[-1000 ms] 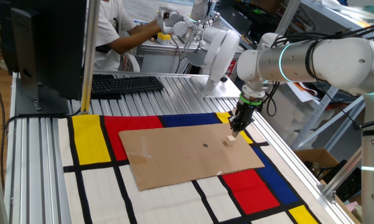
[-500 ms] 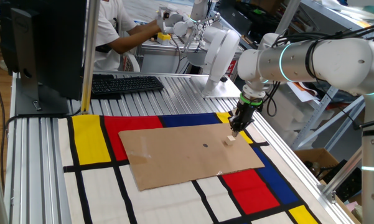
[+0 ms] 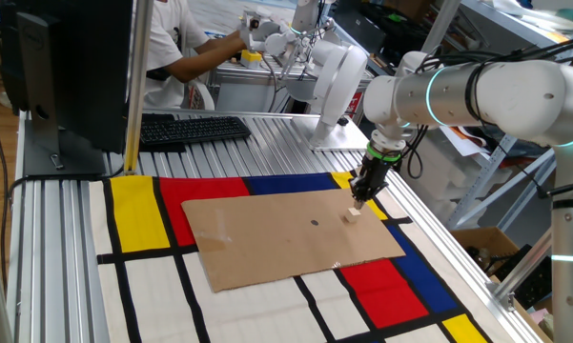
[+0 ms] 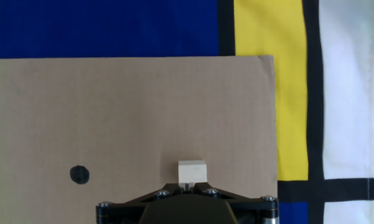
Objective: Hold a small block with the gripper and sweep it from left to right on the table
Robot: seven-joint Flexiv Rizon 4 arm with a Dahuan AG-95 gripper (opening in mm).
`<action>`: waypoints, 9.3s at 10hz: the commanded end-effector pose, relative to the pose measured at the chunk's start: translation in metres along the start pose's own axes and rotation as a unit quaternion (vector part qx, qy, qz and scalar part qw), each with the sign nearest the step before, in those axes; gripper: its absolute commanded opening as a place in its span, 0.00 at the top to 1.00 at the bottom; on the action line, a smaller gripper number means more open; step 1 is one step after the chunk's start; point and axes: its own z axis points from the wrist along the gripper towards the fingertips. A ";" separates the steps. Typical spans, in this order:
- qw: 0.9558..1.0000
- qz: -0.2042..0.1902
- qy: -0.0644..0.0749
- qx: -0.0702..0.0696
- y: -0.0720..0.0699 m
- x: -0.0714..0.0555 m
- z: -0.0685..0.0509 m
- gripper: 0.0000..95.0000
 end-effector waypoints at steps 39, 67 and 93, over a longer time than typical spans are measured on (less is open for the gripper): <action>1.000 0.008 -0.002 -0.001 -0.001 -0.014 0.012 0.60; 1.000 0.013 -0.004 -0.007 -0.001 -0.009 0.045 0.60; 1.000 -0.002 -0.004 -0.016 -0.005 -0.011 0.045 1.00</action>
